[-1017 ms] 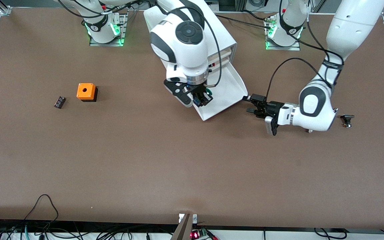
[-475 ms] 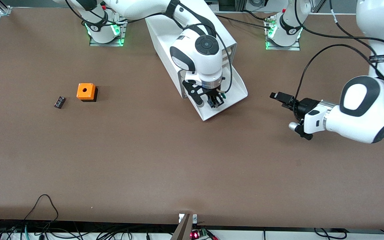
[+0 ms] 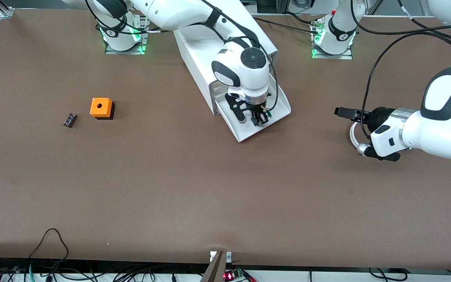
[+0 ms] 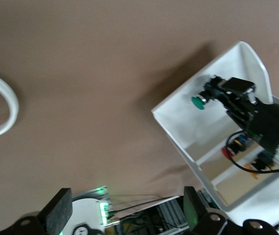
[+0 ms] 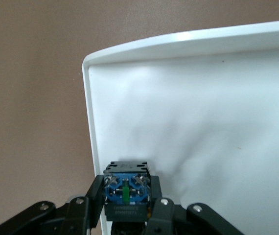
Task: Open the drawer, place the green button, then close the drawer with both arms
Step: 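Lower the button into the open drawer and open the right gripper, then withdraw the right gripper while the left gripper moves to the drawer front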
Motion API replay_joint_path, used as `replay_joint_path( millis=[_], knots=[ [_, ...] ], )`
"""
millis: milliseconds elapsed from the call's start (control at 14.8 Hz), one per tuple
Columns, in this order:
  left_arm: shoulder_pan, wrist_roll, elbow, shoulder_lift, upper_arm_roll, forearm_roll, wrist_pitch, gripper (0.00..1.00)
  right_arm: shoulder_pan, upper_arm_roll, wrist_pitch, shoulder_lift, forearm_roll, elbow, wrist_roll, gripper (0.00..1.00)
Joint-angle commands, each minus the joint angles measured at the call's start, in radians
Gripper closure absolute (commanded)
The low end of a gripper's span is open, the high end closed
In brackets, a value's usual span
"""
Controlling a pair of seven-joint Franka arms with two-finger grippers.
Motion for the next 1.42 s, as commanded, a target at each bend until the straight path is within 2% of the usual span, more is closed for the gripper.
replay_joint_path(
  millis=[0,203,475,678,814,1085,1220,1356],
  knots=[
    [-0.034,-0.022,0.116,0.018,-0.002,0.155,-0.042,0.00,0.009,-0.010,-0.005,0.008,-0.017,0.035,0.027,0.00],
    [-0.043,-0.013,0.166,0.020,0.004,0.246,-0.030,0.00,-0.016,-0.015,-0.040,-0.009,-0.014,0.040,0.016,0.00],
    [-0.037,-0.029,0.190,0.020,0.012,0.246,0.044,0.00,-0.109,0.010,-0.079,-0.075,0.011,0.072,-0.150,0.00],
    [-0.040,-0.122,0.168,0.022,0.004,0.242,0.105,0.00,-0.204,0.022,-0.080,-0.135,0.132,0.070,-0.318,0.00],
    [-0.040,-0.248,0.109,0.020,-0.014,0.239,0.162,0.00,-0.247,0.024,-0.085,-0.175,0.173,0.064,-0.480,0.00],
    [-0.051,-0.512,-0.046,0.009,-0.111,0.249,0.358,0.00,-0.318,0.022,-0.192,-0.224,0.223,0.064,-0.784,0.00],
    [-0.087,-0.632,-0.109,0.009,-0.122,0.254,0.451,0.00,-0.355,0.022,-0.263,-0.238,0.230,0.064,-0.936,0.00],
    [-0.112,-0.730,-0.187,0.008,-0.125,0.257,0.527,0.00,-0.414,0.021,-0.283,-0.261,0.287,0.064,-1.028,0.00]
  ],
)
